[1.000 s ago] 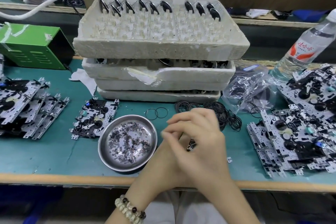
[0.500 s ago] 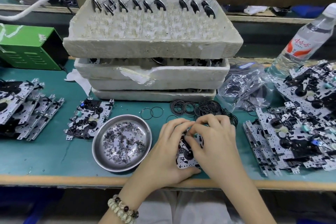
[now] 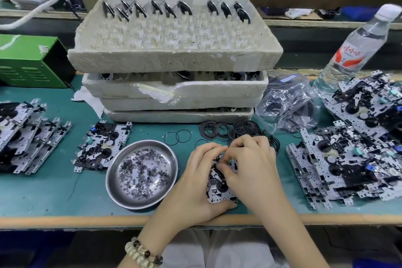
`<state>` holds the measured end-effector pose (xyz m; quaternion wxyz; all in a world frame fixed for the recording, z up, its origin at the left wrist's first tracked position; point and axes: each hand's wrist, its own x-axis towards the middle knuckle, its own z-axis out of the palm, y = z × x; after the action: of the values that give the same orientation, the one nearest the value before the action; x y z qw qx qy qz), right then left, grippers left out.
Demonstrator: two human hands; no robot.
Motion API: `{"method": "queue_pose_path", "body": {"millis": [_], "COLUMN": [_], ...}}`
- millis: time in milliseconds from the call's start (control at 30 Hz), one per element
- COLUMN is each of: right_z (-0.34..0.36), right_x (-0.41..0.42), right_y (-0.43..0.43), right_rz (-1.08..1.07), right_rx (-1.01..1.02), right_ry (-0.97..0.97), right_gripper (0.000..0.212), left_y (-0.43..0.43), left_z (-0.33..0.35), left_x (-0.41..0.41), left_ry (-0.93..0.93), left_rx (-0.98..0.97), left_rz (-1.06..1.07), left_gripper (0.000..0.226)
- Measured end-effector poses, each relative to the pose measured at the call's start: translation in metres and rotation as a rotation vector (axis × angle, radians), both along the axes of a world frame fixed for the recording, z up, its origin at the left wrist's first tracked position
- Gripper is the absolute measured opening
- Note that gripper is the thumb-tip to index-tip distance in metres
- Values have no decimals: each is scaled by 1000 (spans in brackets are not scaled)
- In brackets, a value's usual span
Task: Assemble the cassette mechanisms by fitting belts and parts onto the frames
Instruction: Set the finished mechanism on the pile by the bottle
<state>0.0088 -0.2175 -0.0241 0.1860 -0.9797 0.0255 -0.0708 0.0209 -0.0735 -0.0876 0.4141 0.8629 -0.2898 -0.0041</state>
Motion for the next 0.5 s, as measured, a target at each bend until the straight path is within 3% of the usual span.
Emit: {"method": "queue_pose_path", "body": {"millis": [367, 500], "right_z": [24, 36], "right_x": [25, 35], "right_y": [0, -7], "right_rz": [-2, -7], "right_rx": [-18, 84], "right_ry": [307, 477], "right_gripper": [11, 8], "left_y": [0, 1], "left_z": [9, 9], "left_x": [-2, -3], "left_ry": [34, 38], "left_rx": [-97, -83], "left_rz": [-57, -55], "left_gripper": [104, 104]}}
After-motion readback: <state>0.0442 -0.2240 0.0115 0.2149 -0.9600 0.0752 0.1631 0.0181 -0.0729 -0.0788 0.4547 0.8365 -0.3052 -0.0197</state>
